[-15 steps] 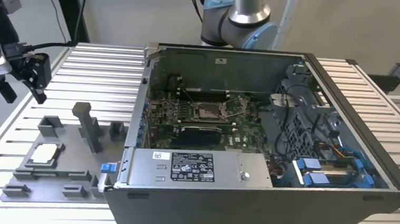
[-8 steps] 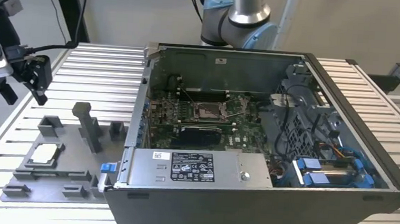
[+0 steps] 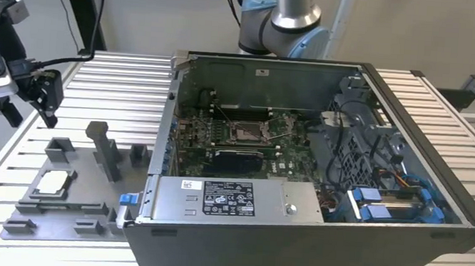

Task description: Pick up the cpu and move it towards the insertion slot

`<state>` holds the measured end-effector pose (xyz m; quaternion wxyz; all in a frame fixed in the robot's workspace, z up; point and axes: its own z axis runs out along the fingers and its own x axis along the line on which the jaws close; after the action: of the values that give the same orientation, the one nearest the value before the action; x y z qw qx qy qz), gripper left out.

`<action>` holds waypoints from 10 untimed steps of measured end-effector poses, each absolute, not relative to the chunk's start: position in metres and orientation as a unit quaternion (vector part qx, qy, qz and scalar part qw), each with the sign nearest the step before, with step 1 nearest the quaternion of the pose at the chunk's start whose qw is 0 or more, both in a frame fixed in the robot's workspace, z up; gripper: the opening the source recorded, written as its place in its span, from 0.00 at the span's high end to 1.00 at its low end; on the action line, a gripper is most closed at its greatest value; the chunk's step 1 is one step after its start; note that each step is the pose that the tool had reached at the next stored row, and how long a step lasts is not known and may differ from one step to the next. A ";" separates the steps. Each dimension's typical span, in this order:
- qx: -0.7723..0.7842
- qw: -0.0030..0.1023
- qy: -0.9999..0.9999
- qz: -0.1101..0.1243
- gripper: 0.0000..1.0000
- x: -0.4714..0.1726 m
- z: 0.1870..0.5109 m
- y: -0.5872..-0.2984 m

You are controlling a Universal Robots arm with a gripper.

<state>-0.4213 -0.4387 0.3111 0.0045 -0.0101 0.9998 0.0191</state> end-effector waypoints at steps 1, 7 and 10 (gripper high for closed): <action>-0.010 0.004 1.000 0.019 0.00 -0.421 0.310 -0.439; -0.010 0.005 1.000 0.019 0.00 -0.421 0.306 -0.439; -0.010 0.004 1.000 0.019 0.00 -0.421 0.304 -0.439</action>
<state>-0.4213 -0.4387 0.3036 0.0045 -0.0101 0.9998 0.0191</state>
